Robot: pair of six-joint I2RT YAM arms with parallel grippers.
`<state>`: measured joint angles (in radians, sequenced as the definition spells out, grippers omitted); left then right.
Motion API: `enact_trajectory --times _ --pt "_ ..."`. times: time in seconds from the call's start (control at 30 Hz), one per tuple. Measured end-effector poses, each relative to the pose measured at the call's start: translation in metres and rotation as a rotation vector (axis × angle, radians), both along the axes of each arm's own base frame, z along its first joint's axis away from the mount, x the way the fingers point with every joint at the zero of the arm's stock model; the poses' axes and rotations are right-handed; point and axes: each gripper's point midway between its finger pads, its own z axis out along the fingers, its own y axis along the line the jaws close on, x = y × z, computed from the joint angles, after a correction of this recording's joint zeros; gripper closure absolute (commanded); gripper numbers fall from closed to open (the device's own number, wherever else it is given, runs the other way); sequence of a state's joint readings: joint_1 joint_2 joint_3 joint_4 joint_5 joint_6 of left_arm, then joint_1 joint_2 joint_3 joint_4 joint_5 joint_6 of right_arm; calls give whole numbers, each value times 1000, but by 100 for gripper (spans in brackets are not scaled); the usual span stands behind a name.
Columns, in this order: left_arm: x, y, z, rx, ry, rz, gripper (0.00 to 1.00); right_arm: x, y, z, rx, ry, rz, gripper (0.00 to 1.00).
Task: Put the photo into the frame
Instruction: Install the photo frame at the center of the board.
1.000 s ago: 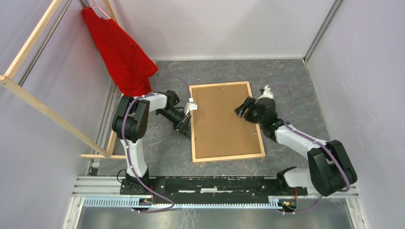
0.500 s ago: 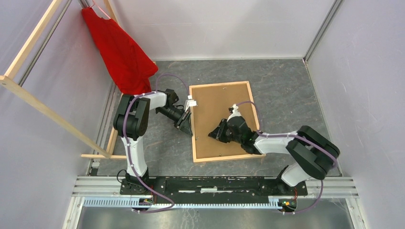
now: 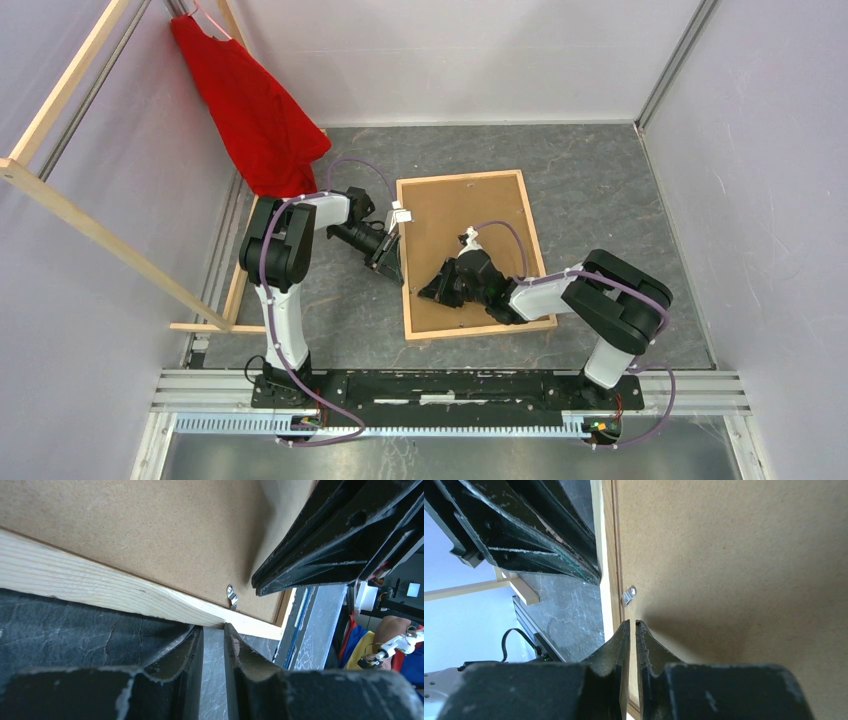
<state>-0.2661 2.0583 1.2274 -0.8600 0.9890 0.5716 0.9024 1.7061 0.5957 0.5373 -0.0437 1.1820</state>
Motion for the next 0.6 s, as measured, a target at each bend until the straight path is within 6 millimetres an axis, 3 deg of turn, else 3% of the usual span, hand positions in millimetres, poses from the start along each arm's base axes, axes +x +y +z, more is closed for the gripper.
enact_trajectory --times 0.23,0.6 --pt "0 0 0 10 14 12 74 -6 10 -4 0 15 18 88" --pt "0 -2 -1 17 19 14 74 3 11 -5 -28 3 -13 92"
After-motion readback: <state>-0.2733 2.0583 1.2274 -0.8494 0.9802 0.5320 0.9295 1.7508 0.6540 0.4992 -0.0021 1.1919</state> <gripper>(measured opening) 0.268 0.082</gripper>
